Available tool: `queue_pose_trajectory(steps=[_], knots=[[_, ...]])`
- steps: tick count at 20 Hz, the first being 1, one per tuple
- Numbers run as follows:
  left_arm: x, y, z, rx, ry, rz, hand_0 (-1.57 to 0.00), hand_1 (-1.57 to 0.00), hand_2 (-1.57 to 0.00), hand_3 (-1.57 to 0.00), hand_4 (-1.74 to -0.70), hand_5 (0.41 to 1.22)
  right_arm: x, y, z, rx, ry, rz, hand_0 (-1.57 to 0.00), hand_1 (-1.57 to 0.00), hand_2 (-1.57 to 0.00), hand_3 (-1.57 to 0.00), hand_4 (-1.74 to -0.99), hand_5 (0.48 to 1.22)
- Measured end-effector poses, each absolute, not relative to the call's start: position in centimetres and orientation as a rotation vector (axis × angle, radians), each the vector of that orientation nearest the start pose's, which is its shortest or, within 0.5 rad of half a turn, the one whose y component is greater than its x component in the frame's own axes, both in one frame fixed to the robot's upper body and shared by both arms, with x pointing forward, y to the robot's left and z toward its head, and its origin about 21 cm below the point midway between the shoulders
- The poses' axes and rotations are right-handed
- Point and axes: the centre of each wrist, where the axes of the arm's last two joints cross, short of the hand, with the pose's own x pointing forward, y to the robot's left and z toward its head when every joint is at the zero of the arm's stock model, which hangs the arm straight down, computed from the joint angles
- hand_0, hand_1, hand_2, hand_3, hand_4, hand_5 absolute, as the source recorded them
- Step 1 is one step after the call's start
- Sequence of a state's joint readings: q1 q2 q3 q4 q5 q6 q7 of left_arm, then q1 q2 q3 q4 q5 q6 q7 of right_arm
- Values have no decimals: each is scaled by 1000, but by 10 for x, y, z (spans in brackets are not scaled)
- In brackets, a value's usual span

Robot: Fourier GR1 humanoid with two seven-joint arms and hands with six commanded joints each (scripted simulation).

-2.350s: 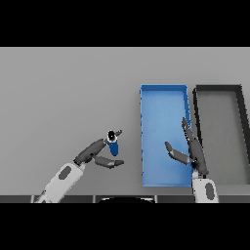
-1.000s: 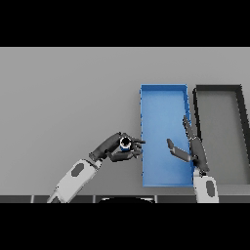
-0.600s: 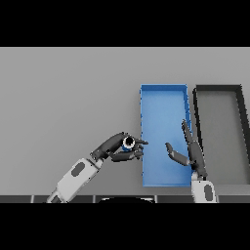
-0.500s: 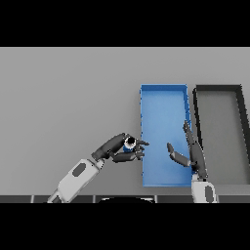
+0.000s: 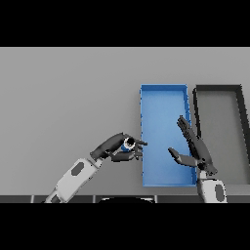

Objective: Pick up the blue pipe and place it into the blue bin.

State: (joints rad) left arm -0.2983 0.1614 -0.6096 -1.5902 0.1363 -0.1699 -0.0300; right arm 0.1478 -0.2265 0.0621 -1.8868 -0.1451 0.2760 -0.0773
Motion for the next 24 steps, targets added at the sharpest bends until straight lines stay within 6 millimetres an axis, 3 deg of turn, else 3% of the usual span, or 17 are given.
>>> queue_pose_trajectory(steps=[6,10,16,24], knots=[[256,98,49,-619,-1647,-804,-1571,-1571,-1571,-1439,-1732,1221,218,-242,118,401,-1781,672,1,1,1,1,-1305,522],[258,95,52,-603,-1654,-812,-1571,-1571,-1571,-1435,-1732,1221,223,-220,148,479,-1775,822,1,1,1,1,-1297,526],[259,93,51,-623,-1654,-805,-1571,-1571,-1571,-1452,-1729,1221,240,-185,165,556,-1734,1025,1,1,1,1,-1270,530],[264,98,49,-677,-1644,-808,-1571,-1571,-1571,-1509,-1731,1221,265,-142,167,604,-1661,1110,1,1,-9,1,-1223,512]])
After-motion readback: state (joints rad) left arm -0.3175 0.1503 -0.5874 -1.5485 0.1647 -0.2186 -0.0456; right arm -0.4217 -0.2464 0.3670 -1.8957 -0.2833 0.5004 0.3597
